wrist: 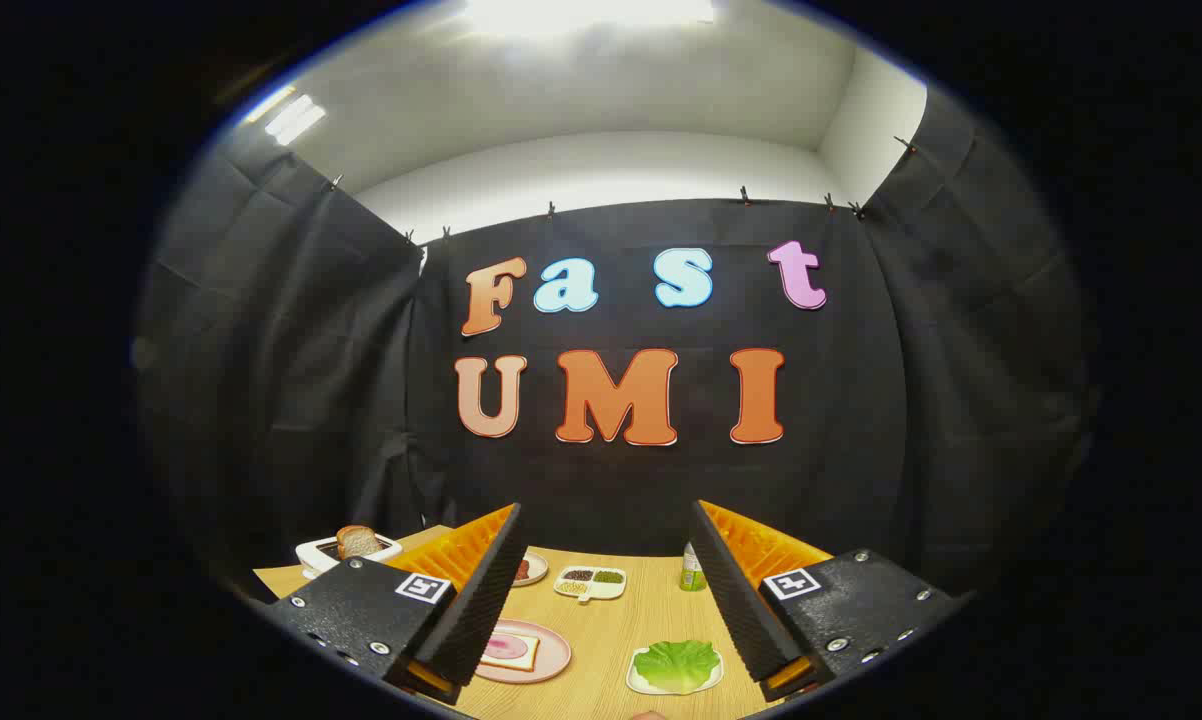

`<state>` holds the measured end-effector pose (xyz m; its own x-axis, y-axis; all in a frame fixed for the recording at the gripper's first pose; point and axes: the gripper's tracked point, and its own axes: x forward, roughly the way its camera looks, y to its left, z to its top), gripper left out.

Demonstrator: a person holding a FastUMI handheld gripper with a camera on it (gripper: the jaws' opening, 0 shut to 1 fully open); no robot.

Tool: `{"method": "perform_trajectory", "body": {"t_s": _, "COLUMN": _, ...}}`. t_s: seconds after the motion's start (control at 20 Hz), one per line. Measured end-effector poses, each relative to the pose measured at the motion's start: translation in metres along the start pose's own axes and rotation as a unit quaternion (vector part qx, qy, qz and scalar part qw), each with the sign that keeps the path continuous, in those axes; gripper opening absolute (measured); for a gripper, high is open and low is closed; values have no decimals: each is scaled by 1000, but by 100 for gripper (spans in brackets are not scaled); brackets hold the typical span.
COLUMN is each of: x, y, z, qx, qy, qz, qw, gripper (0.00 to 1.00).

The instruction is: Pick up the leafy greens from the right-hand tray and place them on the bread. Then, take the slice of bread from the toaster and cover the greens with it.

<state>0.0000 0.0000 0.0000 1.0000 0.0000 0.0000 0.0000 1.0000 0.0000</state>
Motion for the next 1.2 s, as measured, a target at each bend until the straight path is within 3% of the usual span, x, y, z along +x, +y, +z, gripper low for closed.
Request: {"method": "perform_trajectory", "body": {"t_s": 1.2, "x": 11, "y": 0, "z": -11, "qx": -1, "qy": 10, "qz": 6, "qw": 1000, "gripper": 98}}
